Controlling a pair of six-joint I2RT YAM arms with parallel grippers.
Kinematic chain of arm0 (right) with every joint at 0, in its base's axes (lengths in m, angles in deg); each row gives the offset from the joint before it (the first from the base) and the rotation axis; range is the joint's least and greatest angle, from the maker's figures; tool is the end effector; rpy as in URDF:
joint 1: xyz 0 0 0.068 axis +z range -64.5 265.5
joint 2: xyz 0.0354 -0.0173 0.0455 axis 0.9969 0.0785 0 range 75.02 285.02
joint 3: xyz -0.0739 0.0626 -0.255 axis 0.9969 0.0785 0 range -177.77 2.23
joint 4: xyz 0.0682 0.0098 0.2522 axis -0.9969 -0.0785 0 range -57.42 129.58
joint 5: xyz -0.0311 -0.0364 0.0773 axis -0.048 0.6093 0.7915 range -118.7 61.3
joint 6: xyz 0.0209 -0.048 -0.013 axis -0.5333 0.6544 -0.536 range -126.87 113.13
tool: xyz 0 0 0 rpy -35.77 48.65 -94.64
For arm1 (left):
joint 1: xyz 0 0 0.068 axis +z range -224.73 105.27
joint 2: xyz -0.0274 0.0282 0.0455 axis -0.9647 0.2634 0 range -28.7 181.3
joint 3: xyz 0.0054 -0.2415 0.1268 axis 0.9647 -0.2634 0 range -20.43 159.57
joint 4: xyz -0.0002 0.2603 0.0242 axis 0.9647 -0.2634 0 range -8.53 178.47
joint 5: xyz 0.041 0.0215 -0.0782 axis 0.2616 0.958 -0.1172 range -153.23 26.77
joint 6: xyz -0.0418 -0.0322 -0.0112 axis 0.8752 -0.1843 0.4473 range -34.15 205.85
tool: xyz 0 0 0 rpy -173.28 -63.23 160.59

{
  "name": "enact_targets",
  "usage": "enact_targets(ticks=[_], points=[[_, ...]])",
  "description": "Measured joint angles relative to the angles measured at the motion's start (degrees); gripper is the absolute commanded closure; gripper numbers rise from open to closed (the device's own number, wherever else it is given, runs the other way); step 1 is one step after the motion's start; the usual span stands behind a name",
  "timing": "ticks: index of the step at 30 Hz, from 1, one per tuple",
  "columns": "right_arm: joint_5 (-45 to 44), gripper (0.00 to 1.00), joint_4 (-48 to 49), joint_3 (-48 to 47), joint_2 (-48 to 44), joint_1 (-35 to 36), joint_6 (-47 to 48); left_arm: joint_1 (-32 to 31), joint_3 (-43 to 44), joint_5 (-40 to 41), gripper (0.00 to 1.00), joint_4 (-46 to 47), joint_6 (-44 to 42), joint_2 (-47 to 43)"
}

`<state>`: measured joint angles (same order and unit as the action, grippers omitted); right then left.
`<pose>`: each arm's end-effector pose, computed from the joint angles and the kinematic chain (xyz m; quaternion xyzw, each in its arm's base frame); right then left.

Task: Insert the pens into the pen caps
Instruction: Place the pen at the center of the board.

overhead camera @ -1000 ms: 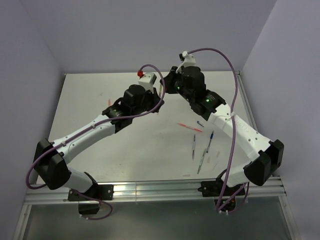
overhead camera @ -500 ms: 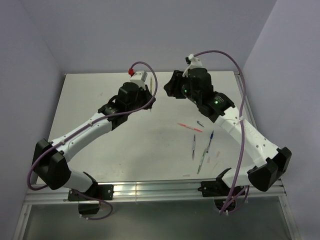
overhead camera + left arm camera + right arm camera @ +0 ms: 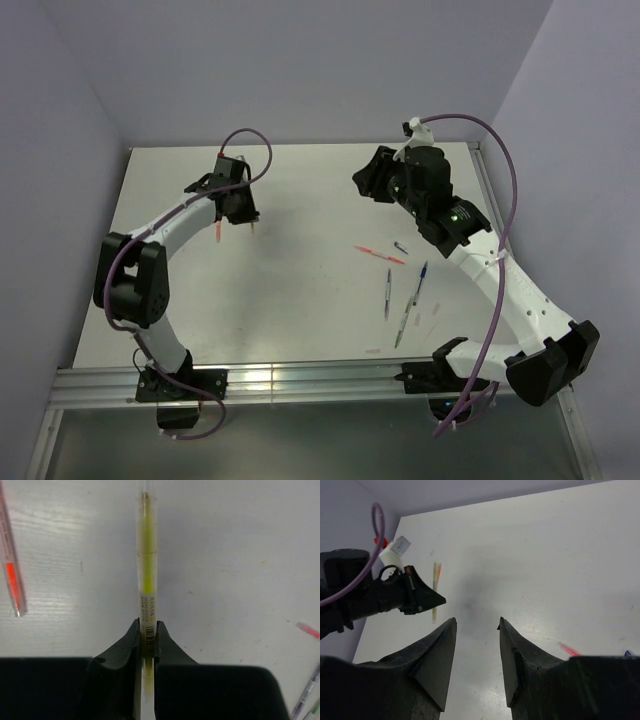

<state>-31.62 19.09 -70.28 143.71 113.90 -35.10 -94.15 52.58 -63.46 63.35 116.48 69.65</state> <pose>0.2379 0.1266 0.4041 0.0140 0.8019 0.2652 0.5352 0.3538 -0.1250 0.2396 -0.0912 0.9366 -0.1448 0.3058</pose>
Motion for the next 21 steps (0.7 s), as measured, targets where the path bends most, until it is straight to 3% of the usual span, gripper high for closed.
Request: enact_targets(ticks=[3, 12, 21], points=[[1.09, 0.53, 0.15, 0.00, 0.02, -0.15, -0.04, 2.03, 2.89, 0.35, 0.94, -3.52, -0.22, 4.81], [2.34, 0.53, 0.35, 0.00, 0.02, -0.28, -0.04, 5.57, 12.57, 4.42, 0.86, -9.40, -2.19, 17.73], [2.54, 0.53, 0.42, 0.20, 0.02, -0.33, -0.02, 5.57, 17.03, 7.23, 0.75, -12.31, -3.56, 22.16]])
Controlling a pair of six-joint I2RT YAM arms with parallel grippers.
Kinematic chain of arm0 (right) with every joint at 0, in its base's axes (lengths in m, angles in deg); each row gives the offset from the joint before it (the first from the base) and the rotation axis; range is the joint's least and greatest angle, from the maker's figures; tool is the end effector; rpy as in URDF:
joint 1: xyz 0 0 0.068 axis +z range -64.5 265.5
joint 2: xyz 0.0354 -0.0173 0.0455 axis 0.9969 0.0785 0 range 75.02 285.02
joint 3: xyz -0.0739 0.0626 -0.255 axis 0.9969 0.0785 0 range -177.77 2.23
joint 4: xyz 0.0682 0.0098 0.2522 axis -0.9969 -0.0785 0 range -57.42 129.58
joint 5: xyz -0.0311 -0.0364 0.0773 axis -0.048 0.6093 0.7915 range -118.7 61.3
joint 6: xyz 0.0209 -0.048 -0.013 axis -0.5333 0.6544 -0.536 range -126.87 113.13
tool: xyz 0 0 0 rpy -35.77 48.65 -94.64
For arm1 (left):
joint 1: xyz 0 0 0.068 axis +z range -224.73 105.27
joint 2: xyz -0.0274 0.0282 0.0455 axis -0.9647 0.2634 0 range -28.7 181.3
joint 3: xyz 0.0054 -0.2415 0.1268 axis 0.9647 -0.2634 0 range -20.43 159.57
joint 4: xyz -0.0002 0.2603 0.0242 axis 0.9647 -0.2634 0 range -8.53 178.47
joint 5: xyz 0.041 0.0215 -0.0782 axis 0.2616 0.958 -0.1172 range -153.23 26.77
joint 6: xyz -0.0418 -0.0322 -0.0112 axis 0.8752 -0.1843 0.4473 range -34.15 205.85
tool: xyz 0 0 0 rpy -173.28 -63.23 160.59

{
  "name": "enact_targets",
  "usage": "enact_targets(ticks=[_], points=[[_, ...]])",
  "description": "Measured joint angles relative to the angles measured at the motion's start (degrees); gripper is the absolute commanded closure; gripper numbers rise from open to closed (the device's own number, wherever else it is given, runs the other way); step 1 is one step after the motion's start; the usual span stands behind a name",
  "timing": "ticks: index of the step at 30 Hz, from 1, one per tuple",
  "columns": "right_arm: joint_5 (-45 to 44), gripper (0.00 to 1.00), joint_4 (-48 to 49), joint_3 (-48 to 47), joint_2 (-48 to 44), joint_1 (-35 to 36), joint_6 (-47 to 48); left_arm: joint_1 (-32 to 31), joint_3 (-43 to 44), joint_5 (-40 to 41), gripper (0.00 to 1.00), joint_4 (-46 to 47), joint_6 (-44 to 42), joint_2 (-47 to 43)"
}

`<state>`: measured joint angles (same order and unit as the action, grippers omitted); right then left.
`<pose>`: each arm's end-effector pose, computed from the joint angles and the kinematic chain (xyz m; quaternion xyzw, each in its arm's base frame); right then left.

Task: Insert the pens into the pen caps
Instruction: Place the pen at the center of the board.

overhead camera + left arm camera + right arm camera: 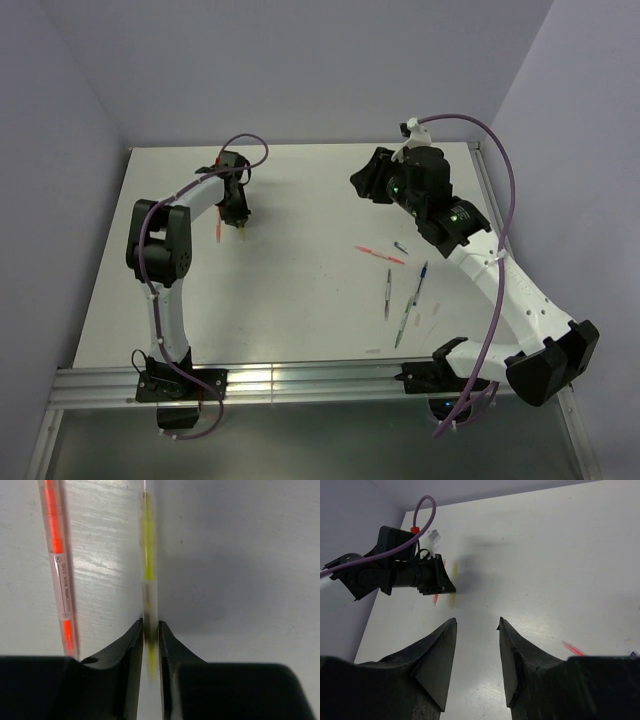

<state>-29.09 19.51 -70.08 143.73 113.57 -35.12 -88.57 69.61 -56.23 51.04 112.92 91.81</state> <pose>0.2384 0.1269 0.4036 0.0032 0.8011 0.2801 0.5290 0.4251 -0.1004 0.1672 -0.1245 0.9717 -0.0107 0.2003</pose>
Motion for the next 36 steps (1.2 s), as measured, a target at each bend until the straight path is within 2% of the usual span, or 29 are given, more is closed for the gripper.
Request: enact_targets(ticks=[4, 11, 19, 36], points=[[0.52, 0.53, 0.04, 0.24, 0.00, -0.13, 0.00, 0.00, 0.00, 0.48, 0.70, -0.15, -0.37, 0.11], [1.27, 0.53, 0.04, 0.37, 0.09, -0.24, 0.00, -0.11, 0.00, 0.87, 0.70, -0.20, -0.46, 0.11], [1.38, 0.53, 0.04, 0.37, 0.33, -0.26, 0.02, -0.11, 0.22, 1.92, 0.62, -0.98, -0.46, 0.09], [1.44, 0.53, -0.02, 0.35, 2.58, -0.76, 0.02, -0.11, 0.22, 3.93, 0.62, -2.36, -0.48, -4.57]])
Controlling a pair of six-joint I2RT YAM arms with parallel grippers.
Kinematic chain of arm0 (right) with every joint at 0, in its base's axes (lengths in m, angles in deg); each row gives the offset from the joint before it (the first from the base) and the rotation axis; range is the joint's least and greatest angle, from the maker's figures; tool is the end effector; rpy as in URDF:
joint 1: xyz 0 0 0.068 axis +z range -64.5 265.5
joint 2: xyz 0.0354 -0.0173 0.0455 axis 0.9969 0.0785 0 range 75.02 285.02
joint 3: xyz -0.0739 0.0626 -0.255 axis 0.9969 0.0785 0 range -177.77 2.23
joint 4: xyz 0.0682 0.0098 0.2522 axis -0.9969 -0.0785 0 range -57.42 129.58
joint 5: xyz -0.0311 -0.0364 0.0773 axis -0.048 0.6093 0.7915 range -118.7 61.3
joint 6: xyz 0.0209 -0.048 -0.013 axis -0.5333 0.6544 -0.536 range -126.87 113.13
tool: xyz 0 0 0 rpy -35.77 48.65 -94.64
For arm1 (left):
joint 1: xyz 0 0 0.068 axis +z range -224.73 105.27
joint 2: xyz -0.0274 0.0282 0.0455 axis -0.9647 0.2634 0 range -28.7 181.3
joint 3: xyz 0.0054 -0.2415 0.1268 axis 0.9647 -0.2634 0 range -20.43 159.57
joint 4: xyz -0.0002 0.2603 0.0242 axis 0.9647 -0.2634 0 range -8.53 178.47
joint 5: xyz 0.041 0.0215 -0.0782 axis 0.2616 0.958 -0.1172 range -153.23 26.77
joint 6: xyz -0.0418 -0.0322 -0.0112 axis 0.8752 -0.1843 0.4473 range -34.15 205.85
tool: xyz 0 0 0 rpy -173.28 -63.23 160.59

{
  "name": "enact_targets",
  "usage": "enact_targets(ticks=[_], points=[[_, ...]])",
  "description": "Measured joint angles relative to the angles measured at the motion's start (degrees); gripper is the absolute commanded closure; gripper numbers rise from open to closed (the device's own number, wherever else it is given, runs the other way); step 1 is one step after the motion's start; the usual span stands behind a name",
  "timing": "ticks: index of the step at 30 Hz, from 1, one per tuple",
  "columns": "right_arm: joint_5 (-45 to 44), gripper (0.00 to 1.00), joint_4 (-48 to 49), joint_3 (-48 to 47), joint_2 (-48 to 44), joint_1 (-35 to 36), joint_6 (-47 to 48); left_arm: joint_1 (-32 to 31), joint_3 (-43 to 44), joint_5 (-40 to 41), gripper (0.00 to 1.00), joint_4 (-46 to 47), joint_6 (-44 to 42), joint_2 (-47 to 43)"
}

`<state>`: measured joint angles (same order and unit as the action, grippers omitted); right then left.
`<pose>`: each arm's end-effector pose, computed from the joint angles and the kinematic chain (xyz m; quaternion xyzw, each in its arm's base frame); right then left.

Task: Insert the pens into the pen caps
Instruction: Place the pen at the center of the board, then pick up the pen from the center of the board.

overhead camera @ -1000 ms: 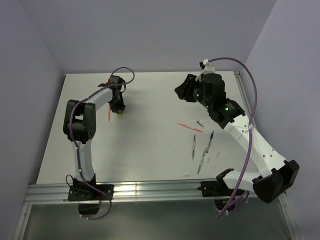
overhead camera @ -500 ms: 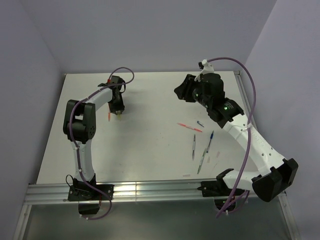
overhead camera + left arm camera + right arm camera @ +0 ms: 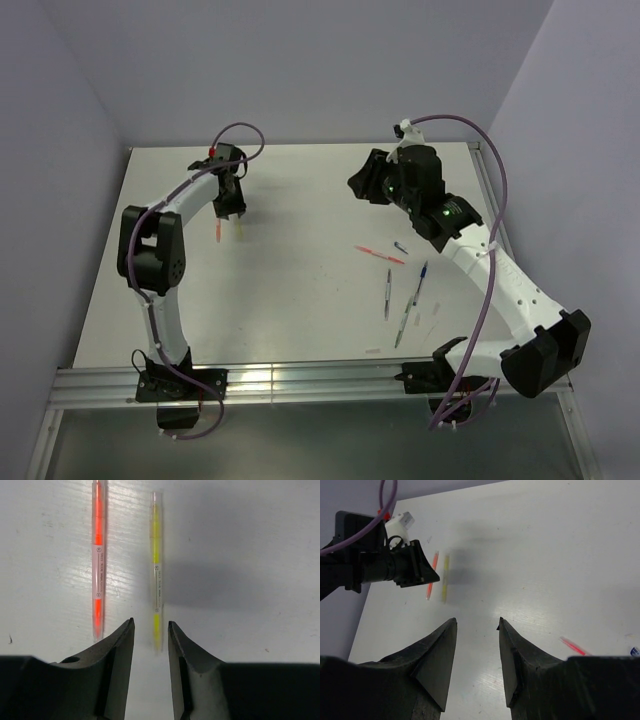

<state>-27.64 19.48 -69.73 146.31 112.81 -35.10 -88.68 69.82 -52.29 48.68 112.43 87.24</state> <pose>0.2511 0.1305 0.3898 0.0011 0.8163 0.2759 0.5076 0.4165 -0.0966 0.1997 -0.1271 0.9646 0.0141 0.2307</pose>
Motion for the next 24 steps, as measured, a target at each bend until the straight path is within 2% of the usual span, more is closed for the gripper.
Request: enact_targets(ticks=[7, 13, 18, 24], points=[[-2.60, 0.55, -1.42, -0.37, 1.49, -0.22, -0.39, -0.90, -1.95, -1.14, 0.60, 0.55, -0.22, -8.09], [-7.32, 0.57, -5.70, 0.66, 1.86, -0.59, -3.06, -8.70, -6.40, -6.73, 0.60, 4.04, 0.15, -19.21], [-11.67, 0.57, -9.94, 5.57, 1.79, -0.92, -5.95, -15.21, -10.16, -15.10, 0.60, 7.37, 0.94, -22.58], [-12.17, 0.57, -11.87, 16.11, 1.27, -5.38, -11.54, -16.85, -12.26, -20.76, 0.60, 8.94, 1.31, -22.71]])
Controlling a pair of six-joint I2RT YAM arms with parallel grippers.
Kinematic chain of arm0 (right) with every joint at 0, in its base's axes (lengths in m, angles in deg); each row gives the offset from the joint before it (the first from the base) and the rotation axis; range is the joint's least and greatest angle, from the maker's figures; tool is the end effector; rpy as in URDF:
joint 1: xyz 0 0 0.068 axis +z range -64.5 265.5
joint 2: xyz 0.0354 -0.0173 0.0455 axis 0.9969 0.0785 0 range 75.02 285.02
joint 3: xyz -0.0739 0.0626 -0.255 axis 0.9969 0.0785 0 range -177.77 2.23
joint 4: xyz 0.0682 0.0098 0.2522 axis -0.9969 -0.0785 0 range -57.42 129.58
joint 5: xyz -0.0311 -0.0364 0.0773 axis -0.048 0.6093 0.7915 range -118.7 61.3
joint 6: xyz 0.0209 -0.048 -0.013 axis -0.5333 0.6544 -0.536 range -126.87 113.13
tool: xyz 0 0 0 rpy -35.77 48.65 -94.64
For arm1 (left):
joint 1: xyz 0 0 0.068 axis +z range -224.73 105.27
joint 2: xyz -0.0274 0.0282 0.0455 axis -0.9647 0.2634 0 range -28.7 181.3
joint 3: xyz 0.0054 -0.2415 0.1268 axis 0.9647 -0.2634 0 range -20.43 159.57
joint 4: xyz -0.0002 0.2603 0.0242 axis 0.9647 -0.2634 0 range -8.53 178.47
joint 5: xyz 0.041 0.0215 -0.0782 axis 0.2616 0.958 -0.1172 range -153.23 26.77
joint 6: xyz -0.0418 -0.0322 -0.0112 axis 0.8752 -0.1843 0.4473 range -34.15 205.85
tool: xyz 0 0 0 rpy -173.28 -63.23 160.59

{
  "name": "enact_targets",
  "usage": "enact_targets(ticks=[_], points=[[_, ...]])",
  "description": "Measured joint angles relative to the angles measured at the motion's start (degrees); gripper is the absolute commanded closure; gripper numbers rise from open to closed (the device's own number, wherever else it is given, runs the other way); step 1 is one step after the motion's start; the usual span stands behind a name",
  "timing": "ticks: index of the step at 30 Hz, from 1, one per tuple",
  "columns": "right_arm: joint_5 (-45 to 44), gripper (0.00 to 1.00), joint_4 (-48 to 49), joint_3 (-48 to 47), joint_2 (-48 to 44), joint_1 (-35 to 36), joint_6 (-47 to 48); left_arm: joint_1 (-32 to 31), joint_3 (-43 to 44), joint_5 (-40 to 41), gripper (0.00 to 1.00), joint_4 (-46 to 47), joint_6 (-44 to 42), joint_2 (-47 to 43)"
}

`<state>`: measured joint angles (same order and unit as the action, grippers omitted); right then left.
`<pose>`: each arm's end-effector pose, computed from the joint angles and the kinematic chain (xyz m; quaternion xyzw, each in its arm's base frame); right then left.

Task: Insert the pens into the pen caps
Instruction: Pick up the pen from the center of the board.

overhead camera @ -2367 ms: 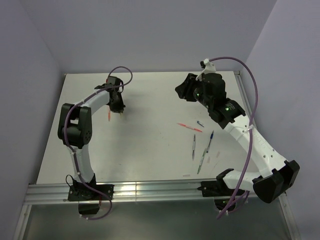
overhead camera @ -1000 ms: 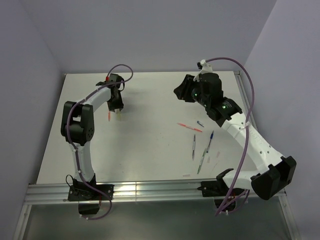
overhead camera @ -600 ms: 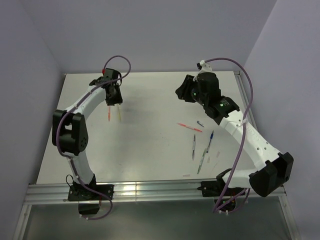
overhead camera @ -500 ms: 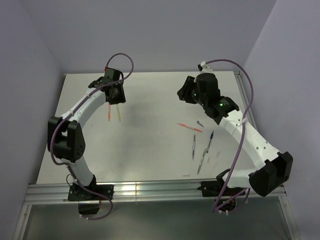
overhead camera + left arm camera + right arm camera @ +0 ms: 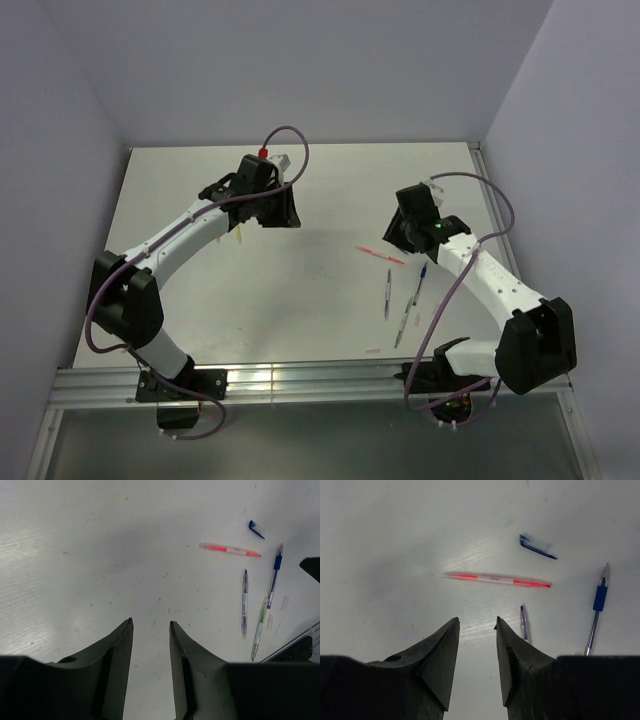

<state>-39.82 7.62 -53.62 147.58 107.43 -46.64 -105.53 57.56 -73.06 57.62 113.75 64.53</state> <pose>0.2481 0.0926 0.2705 0.1781 0.9147 0.1023 0.3480 0.3084 -0.1910 0.2921 0.0554 0.9229 -0.2519 0.2858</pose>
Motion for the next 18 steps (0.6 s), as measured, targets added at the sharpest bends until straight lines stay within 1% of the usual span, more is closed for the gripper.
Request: enact_targets(ticks=[3, 6, 12, 18], points=[[1.33, 0.57, 0.42, 3.50, 0.13, -4.28, -3.21, -0.70, -1.84, -1.70, 0.60, 1.31, 0.26, -0.39], [1.70, 0.57, 1.05, 4.00, 1.77, -6.71, -6.51, -1.77, -3.45, -2.67, 0.60, 1.84, 0.28, -0.50], [4.20, 0.59, 2.80, 3.98, 9.20, -7.08, -12.41, -2.43, -4.70, -3.43, 0.60, 2.91, 0.33, -0.52], [5.38, 0.58, 4.61, 4.00, 11.19, -7.10, -17.88, -2.40, -4.70, -3.45, 0.61, 3.67, 0.39, -0.87]])
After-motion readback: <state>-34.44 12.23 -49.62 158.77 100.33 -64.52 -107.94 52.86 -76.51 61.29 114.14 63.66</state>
